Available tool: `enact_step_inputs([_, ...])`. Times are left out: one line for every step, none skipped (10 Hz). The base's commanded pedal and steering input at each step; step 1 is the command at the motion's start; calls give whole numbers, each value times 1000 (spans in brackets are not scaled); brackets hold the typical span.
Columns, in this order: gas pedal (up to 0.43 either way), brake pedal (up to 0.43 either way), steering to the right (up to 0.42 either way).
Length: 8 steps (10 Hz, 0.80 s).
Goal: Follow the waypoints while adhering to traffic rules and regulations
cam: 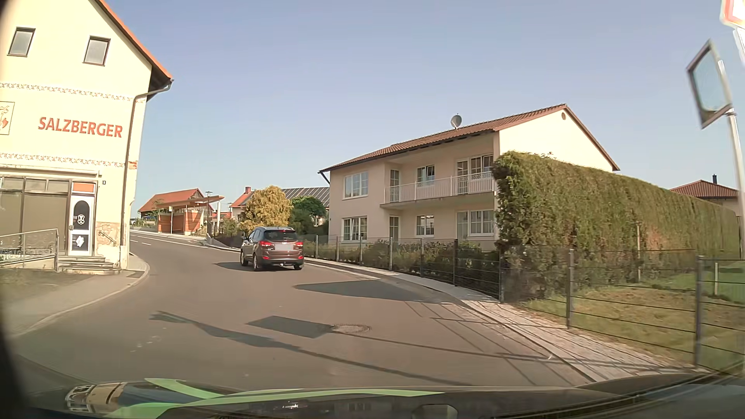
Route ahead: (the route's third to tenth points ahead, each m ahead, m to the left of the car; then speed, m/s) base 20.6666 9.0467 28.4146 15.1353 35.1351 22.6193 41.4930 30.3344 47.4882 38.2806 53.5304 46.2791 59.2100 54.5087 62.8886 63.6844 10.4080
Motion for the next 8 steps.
enact_step_inputs([0,0,-87])
enact_step_inputs([0,0,-98])
enact_step_inputs([0,0,-103])
enact_step_inputs([0,0,-106])
enact_step_inputs([0,0,-113])
enact_step_inputs([0,0,-122])
enact_step_inputs([0,0,-132])
enact_step_inputs([0,0,-134])
